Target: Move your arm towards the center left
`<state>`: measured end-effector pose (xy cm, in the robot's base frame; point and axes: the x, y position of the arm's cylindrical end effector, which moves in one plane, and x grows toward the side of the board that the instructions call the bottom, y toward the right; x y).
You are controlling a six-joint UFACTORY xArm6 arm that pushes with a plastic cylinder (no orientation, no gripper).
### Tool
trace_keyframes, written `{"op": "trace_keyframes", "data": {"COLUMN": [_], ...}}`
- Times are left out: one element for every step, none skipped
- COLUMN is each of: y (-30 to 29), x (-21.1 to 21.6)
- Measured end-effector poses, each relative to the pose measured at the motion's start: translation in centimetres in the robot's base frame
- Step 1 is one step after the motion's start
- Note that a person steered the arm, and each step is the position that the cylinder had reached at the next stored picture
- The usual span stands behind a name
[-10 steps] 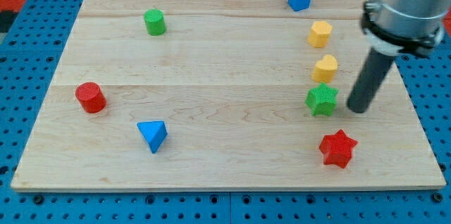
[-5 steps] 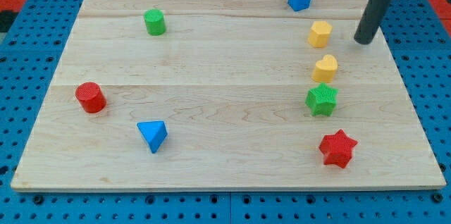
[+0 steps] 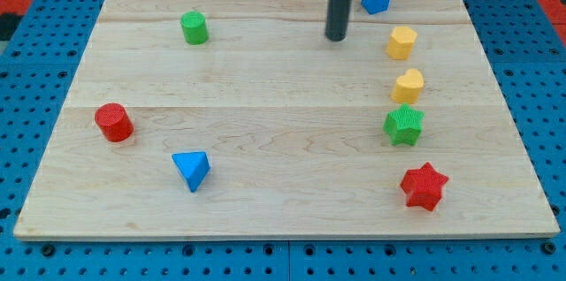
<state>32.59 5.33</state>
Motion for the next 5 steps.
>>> {"op": "trace_keyframes", "data": {"y": [-6.9,-13.8,-20.0,-20.8,-20.8], "x": [4.0,5.7,5.5,3.4,0.9]}}
